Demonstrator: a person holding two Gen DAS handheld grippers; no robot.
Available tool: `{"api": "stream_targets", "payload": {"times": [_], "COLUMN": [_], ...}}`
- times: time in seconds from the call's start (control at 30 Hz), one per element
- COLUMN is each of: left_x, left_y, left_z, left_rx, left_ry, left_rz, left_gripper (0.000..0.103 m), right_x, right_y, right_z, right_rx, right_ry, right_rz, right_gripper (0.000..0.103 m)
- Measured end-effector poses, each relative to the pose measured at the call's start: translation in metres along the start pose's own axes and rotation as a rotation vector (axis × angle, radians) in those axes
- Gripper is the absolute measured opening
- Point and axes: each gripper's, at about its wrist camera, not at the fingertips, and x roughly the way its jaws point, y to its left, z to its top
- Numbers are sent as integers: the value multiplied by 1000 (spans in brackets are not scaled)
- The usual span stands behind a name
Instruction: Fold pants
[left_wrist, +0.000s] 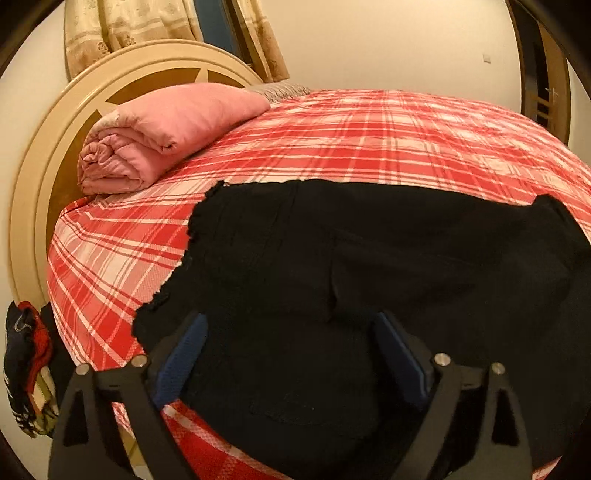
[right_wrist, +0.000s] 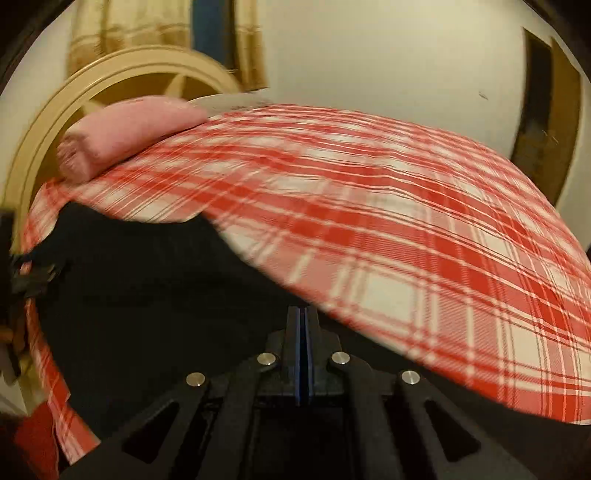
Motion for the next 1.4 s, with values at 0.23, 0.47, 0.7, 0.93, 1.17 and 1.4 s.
{"api": "stream_targets", "payload": {"times": [0.23,0.47,0.7,0.93,1.17,1.4], "left_x": [2,2,-11,-41,-60,-76], "left_y": [3,-3,-12,-39,-91,-146], "left_z": [4,9,14,25,28,16], "left_rx": [-17,-2,33,78,147,229], "left_ry": [52,78,67,-6,-47,-46], "left_rz": [-5,34,32,-74,-268,-379], "left_gripper": [95,96,96,96,96,96], "right_x": [7,-29,-49,-96,-203,-247], "right_y": [18,6,14,-21,-157,-312], "right_z": [-25,-61,-87,-104,-135,-183], "right_rx": [22,40,38,169,547,840], "right_ry": [71,71,57,79,-58,-32], "right_rz": [-5,-89,-124,-131,-334,-424], "right_gripper": [3,3,3,3,31,71]}}
